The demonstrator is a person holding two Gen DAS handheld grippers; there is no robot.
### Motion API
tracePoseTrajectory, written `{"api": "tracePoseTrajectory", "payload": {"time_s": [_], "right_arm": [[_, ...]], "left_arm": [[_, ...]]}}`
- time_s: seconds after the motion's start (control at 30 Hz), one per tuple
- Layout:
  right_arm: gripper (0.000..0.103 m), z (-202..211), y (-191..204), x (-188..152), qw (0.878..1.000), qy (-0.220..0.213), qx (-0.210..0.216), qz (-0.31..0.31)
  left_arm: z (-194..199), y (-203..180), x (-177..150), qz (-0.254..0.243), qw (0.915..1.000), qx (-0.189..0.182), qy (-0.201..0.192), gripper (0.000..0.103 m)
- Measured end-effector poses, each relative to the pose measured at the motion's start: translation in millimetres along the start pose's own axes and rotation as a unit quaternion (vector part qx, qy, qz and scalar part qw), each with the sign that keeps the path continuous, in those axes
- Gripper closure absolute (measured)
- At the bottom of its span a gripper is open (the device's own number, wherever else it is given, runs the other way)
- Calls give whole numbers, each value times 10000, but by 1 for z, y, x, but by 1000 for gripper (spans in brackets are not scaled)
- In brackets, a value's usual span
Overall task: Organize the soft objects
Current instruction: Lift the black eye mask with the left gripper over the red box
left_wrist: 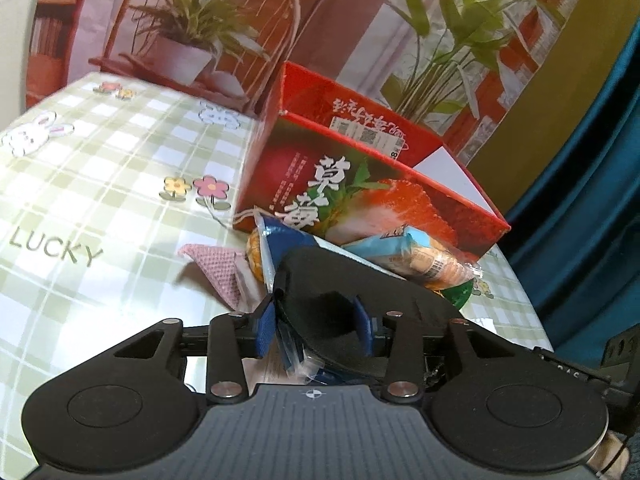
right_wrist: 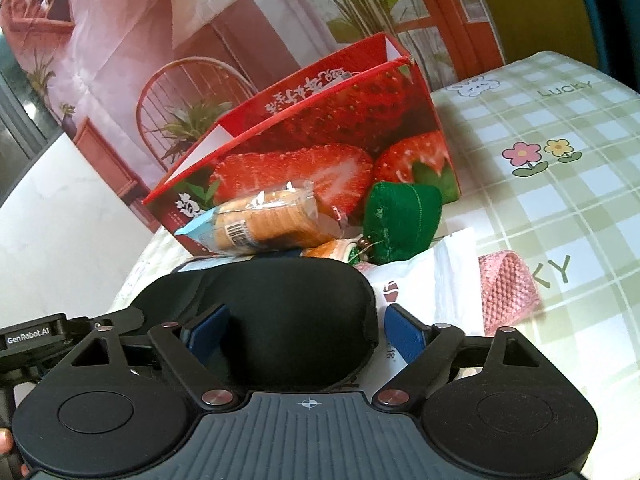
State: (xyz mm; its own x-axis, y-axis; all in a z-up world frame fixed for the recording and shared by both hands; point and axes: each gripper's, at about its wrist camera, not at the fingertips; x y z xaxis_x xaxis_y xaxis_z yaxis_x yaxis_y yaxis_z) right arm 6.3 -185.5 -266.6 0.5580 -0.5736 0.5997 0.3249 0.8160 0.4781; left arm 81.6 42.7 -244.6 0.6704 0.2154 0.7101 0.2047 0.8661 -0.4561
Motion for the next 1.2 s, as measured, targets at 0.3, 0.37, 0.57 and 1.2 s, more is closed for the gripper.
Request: {"api": "tracePoseTrajectory", "payload": {"time_s": [0.3, 0.37, 0.57, 1.2], "right_arm": [[65, 28, 23, 9, 9959, -633, -203, 606], [70, 34, 28, 11, 9943, -752, -195, 730], [84, 48, 38, 20, 9912, -923, -24, 945], [86, 84, 69, 72, 9772, -1513, 323, 1454]], "left_arm": [[16, -19, 5, -592, 9973, 178, -391, 83], [21, -23, 6, -689, 9963, 137, -494, 85], [30, -27, 8, -775, 9945, 9, -710, 90], [58, -56, 55, -1127, 9832, -252, -1415, 90]]}}
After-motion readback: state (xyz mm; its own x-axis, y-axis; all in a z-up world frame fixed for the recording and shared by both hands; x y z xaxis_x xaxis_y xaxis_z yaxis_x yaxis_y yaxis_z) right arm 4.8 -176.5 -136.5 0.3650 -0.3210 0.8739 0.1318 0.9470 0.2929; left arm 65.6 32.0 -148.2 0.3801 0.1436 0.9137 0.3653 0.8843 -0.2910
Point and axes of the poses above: each gripper's, at about its wrist camera, not at the fingertips, and z roughly against the way its jaws point, y to its left, x to its top, and after that the axes turned 6 degrees about -x, right-handed
